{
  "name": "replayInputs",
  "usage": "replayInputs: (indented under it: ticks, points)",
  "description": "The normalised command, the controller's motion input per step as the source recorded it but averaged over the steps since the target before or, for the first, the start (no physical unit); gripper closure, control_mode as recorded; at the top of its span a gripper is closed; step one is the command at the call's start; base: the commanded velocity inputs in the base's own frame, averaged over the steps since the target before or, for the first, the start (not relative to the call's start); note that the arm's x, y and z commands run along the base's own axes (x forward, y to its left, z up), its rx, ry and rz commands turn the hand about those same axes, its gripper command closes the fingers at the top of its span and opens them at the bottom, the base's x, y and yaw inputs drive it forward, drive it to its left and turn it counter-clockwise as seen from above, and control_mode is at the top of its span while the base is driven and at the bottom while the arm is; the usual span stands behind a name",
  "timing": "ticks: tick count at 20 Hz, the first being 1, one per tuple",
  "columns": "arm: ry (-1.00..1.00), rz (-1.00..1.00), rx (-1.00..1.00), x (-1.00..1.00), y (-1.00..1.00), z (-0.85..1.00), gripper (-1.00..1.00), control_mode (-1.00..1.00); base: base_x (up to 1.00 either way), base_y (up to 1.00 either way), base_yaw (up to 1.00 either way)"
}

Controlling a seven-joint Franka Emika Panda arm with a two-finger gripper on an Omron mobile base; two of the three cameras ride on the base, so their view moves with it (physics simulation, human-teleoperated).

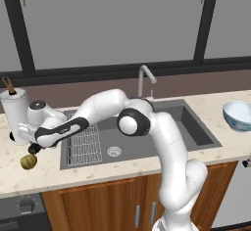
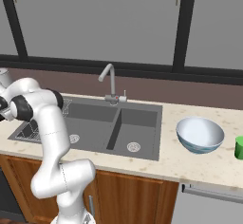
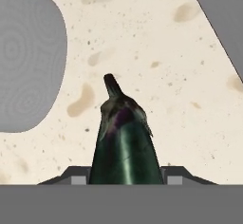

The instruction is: Remove the squash and eggplant from the sink. Then move the bowl and cup from the counter to the sink for washing.

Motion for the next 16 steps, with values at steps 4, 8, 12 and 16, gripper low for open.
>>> replayInputs:
  ticks: [4,8,12,16]
  points:
    - [0.00,0.00,-0.01,0.00,0.00,-0.04,1.00,-1.00,0.00,0.00,0.00]
    - [0.01,0.00,-0.03,0.00,-0.01,-0.05,1.00,-1.00,0.00,0.00,0.00]
    - [0.01,-0.02,-0.04,0.00,-0.04,-0.01,1.00,-1.00,0.00,0.00,0.00]
    - [0.00,-0.02,-0.03,0.00,-0.01,-0.01,1.00,-1.00,0.00,0.00,0.00]
